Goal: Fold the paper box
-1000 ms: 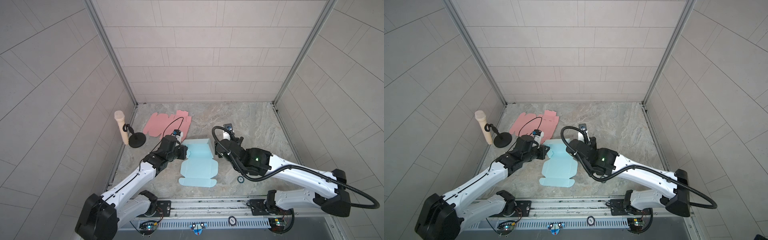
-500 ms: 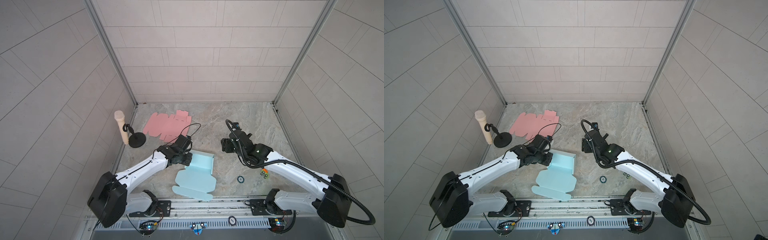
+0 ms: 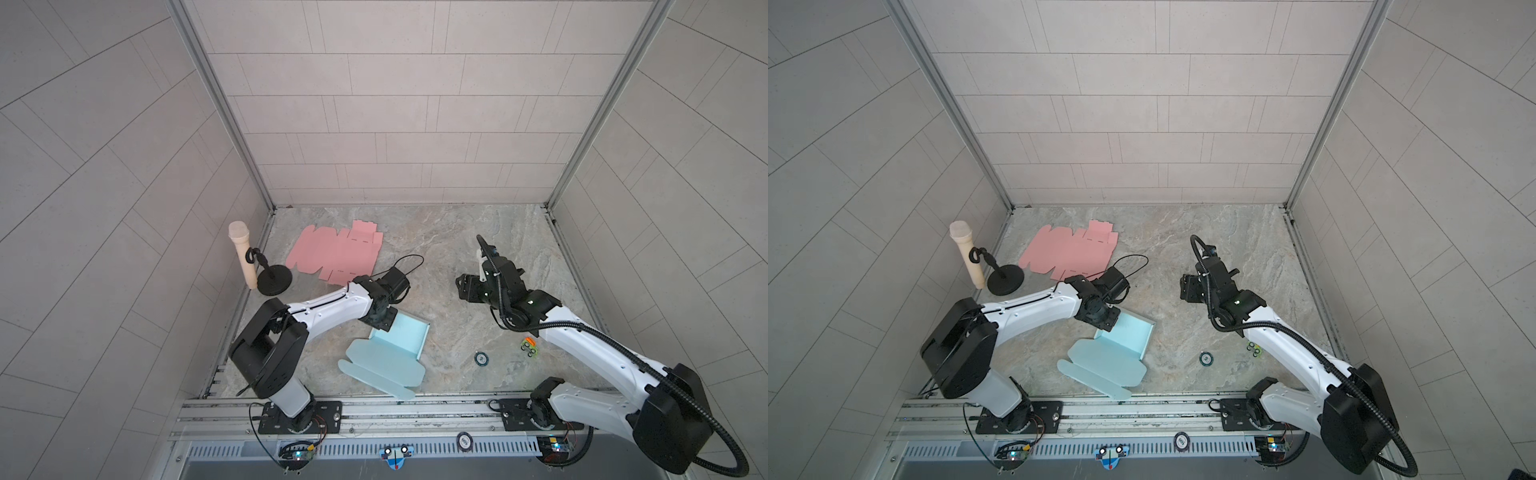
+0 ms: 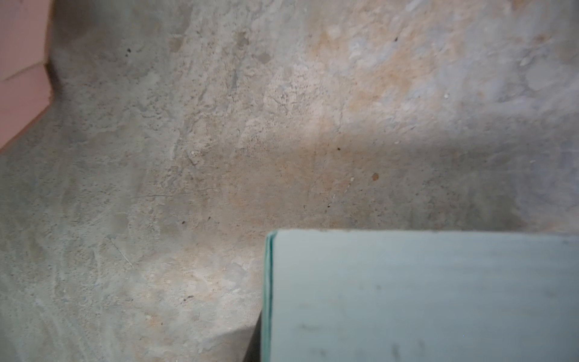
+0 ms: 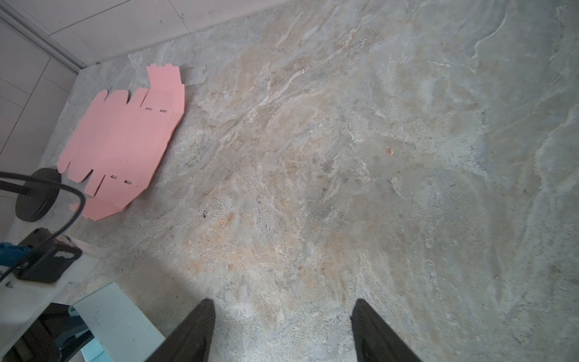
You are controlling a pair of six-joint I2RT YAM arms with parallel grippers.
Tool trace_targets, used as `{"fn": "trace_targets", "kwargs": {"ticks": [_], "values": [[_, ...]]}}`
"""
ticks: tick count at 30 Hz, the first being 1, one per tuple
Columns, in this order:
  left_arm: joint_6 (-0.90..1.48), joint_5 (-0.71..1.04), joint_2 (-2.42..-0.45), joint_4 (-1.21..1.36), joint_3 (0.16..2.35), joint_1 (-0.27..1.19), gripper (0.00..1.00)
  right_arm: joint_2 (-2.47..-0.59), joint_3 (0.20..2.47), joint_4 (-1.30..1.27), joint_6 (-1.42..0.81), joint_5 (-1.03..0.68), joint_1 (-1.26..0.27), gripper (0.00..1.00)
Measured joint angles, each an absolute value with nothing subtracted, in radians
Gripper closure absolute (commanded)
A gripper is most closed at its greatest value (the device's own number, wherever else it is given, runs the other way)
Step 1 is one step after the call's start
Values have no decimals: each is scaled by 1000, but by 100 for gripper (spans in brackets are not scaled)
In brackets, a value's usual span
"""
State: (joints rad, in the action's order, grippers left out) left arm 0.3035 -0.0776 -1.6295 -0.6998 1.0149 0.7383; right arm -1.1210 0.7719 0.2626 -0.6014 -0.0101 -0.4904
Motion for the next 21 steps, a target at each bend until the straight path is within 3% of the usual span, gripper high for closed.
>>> {"fn": "trace_targets", "kwargs": {"ticks": [10, 21], "values": [[313, -99, -1742, -672, 1044, 738, 78, -1111, 744, 252, -576, -58, -421, 30], [310, -81, -1729, -690, 1090, 738, 53, -1159, 744, 235, -544, -99, -409, 29]]}}
